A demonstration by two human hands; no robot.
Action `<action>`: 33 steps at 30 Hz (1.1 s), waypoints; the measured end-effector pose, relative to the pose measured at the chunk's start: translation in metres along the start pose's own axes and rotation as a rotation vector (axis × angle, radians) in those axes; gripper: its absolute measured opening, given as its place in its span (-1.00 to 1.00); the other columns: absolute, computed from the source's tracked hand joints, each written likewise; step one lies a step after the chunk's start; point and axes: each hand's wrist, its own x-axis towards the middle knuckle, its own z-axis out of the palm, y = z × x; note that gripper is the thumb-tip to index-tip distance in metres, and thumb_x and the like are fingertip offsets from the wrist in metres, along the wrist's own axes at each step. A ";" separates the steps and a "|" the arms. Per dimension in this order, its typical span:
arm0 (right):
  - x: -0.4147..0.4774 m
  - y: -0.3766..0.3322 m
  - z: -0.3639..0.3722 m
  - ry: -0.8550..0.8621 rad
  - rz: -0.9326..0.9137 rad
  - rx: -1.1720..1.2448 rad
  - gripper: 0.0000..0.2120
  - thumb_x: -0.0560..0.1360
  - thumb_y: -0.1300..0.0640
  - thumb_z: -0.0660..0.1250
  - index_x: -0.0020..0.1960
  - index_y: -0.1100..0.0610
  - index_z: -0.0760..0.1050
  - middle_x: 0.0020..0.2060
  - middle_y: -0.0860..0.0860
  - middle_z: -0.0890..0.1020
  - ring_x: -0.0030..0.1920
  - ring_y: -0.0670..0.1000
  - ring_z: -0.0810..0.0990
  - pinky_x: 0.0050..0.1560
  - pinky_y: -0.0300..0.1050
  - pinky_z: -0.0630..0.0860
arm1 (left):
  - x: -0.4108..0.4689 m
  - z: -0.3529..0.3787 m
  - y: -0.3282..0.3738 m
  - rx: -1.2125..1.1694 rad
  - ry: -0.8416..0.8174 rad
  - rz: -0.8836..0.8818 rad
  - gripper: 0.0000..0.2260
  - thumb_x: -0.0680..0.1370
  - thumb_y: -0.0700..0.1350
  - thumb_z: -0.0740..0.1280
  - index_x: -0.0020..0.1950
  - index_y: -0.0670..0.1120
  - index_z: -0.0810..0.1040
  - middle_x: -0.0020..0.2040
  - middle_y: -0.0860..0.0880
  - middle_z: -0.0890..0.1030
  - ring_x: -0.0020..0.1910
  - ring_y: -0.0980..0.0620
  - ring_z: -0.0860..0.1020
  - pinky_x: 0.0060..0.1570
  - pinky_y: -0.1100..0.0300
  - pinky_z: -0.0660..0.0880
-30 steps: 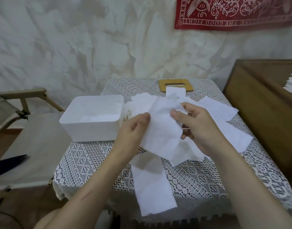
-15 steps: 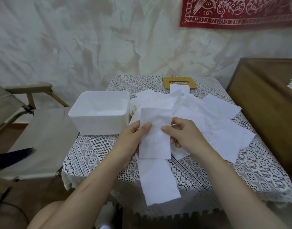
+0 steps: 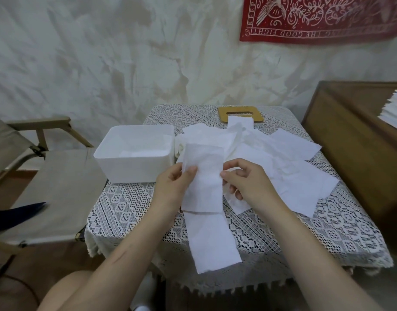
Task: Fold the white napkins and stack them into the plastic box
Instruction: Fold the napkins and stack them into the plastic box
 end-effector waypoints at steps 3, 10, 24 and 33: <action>0.001 0.000 0.000 0.030 -0.002 0.012 -0.92 0.55 0.16 0.45 0.00 0.12 0.58 -0.37 -0.02 0.64 -0.40 -0.05 0.51 -0.39 -0.20 0.40 | 0.001 0.002 0.000 -0.031 -0.001 -0.013 -0.88 0.62 -0.10 0.42 0.11 -0.06 0.71 0.10 -0.13 0.74 0.15 -0.22 0.69 0.24 -0.29 0.56; 0.007 -0.001 -0.003 0.048 -0.083 -0.015 -0.57 0.48 -0.01 0.53 0.30 -0.17 0.49 0.10 0.00 0.63 -0.17 -0.05 0.62 -0.26 -0.22 0.49 | 0.001 0.008 0.006 -0.015 -0.042 0.024 -0.74 0.51 -0.02 0.50 0.12 -0.13 0.70 0.09 -0.17 0.74 0.12 -0.24 0.69 0.23 -0.28 0.57; 0.010 -0.011 -0.009 -0.053 -0.099 -0.016 -0.22 0.34 -0.33 0.49 -0.06 0.45 0.51 -0.18 0.33 0.62 -0.21 0.21 0.61 -0.03 0.22 0.56 | 0.005 0.017 0.011 -0.072 -0.103 -0.008 -0.82 0.58 -0.11 0.43 0.06 -0.19 0.73 0.03 -0.13 0.76 -0.06 0.01 0.72 -0.17 0.27 0.60; 0.004 -0.014 -0.008 -0.044 -0.085 0.128 -0.56 0.63 -0.01 0.34 -0.11 0.41 0.44 -0.29 0.13 0.47 -0.36 -0.05 0.53 -0.25 -0.17 0.58 | 0.006 0.018 0.007 -0.042 -0.014 0.016 -0.68 0.56 0.03 0.47 0.06 -0.24 0.65 0.07 -0.28 0.70 0.00 -0.23 0.68 0.09 -0.18 0.57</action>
